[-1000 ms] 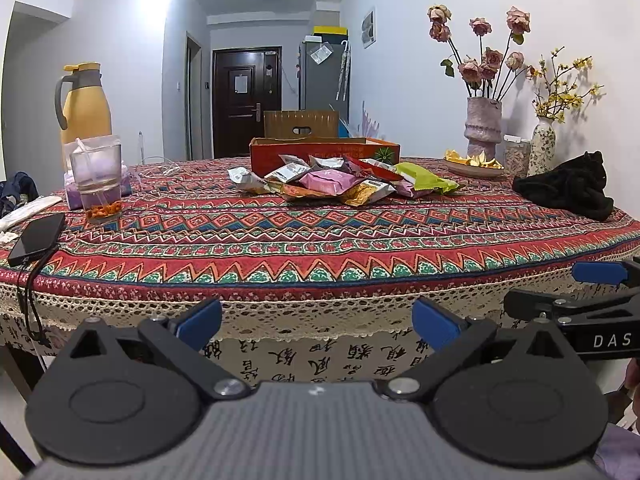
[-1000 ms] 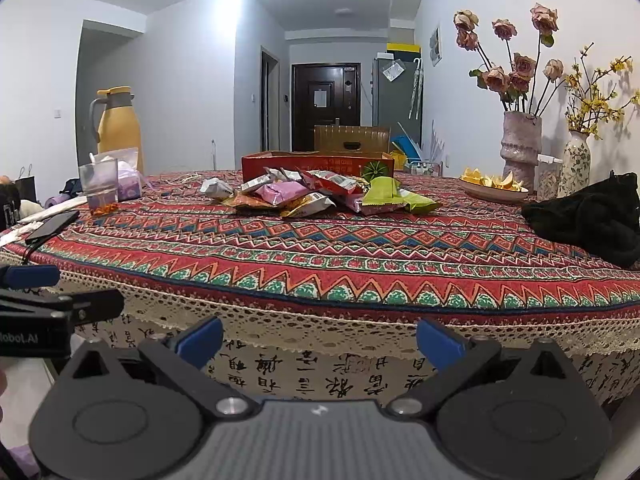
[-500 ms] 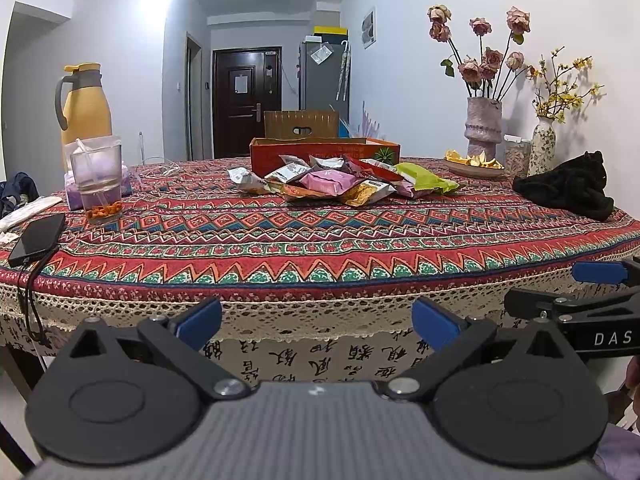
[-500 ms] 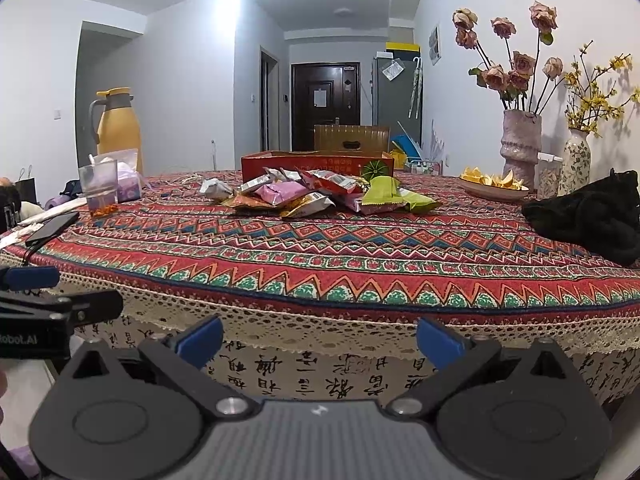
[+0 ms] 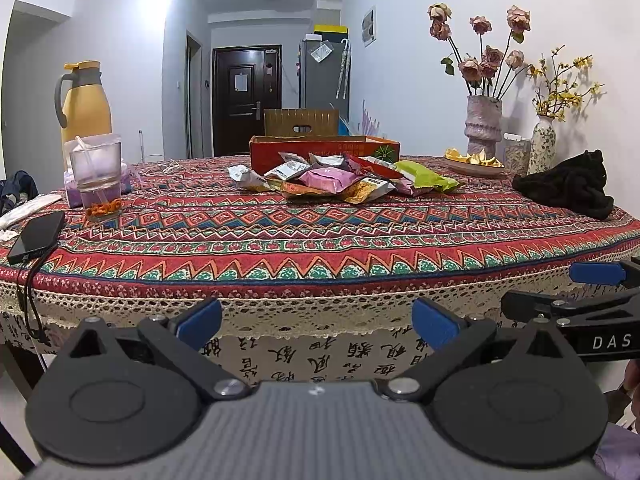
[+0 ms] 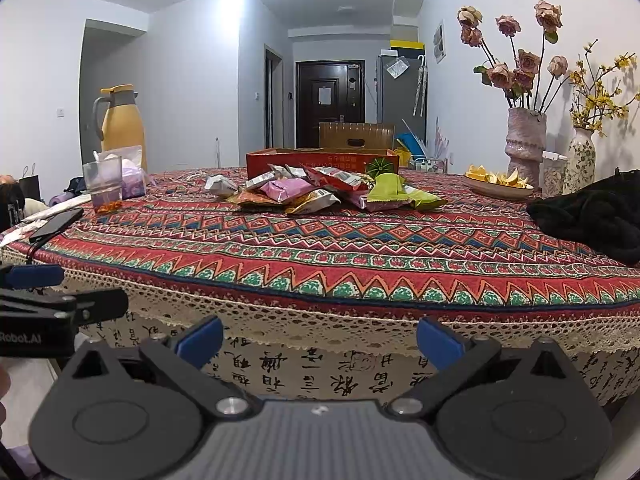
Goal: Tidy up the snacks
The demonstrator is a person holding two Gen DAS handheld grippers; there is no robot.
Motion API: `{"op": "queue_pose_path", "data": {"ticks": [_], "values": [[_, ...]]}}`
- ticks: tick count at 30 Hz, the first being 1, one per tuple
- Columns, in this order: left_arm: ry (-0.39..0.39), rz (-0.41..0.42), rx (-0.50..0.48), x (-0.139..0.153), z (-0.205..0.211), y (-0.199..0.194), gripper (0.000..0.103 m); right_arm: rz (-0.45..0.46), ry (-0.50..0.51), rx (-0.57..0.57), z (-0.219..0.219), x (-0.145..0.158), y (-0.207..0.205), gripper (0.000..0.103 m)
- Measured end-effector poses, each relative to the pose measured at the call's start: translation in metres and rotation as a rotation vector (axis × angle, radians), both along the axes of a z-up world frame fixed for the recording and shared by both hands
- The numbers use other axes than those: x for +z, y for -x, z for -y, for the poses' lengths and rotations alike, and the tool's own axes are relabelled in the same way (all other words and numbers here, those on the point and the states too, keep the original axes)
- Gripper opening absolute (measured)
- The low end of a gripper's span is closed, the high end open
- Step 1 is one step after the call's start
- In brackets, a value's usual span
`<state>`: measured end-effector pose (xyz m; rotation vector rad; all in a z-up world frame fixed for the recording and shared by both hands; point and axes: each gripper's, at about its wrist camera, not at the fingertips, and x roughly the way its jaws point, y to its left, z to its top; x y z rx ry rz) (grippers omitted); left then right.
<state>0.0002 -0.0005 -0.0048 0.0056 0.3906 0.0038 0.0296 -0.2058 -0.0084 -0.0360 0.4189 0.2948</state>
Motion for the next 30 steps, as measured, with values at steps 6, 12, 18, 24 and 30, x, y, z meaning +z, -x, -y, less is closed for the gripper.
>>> {"op": "queue_pose_path", "data": {"ticks": [6, 12, 18, 24, 30], "values": [[0.0, -0.001, -0.001, 0.0, 0.001, 0.001, 0.103, -0.003, -0.001, 0.004, -0.001, 0.0, 0.0, 0.103], [-0.003, -0.005, -0.001, 0.0, 0.001, 0.0, 0.103, -0.002, -0.002, 0.004, -0.001, 0.001, -0.001, 0.103], [-0.007, 0.01, 0.047, 0.009, -0.003, -0.015, 0.103, 0.036, -0.021, -0.022, 0.007, 0.011, -0.012, 0.103], [0.014, -0.017, 0.069, 0.015, -0.007, -0.047, 0.103, 0.096, -0.009, -0.057, 0.013, 0.024, -0.036, 0.103], [0.039, -0.041, 0.099, 0.022, -0.014, -0.083, 0.103, 0.064, -0.065, -0.074, 0.021, 0.03, -0.075, 0.103]]}}
